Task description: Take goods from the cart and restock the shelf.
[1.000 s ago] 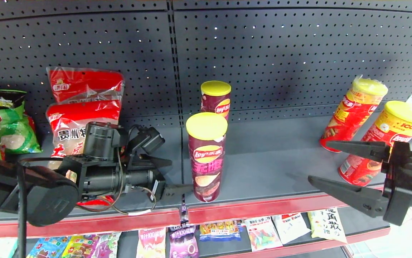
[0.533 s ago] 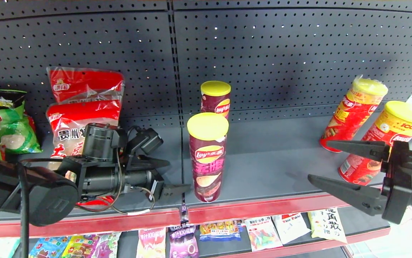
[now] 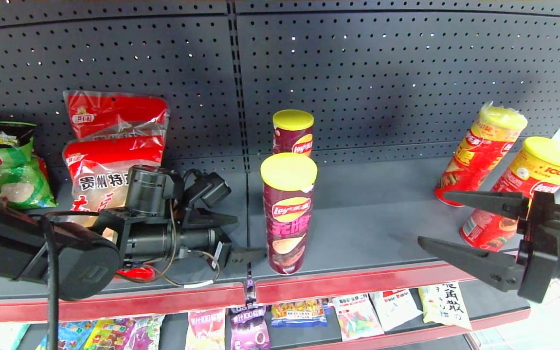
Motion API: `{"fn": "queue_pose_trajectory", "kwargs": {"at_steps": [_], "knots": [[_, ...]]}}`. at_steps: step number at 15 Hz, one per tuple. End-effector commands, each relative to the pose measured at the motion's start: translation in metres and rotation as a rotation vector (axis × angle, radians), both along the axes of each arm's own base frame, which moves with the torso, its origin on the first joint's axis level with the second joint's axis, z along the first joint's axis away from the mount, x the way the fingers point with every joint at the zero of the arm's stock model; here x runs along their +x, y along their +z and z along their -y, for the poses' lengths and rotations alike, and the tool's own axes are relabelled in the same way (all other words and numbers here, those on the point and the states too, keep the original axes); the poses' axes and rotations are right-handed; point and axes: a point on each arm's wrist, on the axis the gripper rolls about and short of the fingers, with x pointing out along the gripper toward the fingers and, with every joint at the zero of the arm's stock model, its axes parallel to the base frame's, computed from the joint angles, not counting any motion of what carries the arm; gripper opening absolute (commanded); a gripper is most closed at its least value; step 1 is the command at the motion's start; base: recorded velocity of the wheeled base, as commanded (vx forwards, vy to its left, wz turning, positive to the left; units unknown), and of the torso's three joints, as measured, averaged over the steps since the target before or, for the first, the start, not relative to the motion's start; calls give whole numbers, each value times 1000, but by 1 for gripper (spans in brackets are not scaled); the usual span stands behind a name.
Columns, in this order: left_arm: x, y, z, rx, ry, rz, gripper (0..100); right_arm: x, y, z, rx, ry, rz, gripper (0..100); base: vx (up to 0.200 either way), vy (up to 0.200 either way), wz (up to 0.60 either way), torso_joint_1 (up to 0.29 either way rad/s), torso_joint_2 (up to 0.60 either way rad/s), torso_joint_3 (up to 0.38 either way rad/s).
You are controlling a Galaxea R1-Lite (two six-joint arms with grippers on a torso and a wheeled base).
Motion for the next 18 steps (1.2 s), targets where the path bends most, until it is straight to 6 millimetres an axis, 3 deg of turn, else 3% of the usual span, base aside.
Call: {"fn": "queue_pose_trajectory", "kwargs": {"at_steps": [1,14,18], "knots": [[0,-1,1,1,-1,-2,100,0,0,0,2,0,-3,100,0,0,0,0,0,0],[12,1,6,-9,3,16,100,0,-1,0,7,-2,-11,100,0,0,0,0,0,0],[-6,9,-10,-7,39,25,100,-4,-8,2,-2,-2,-30,100,0,0,0,0,0,0]]}}
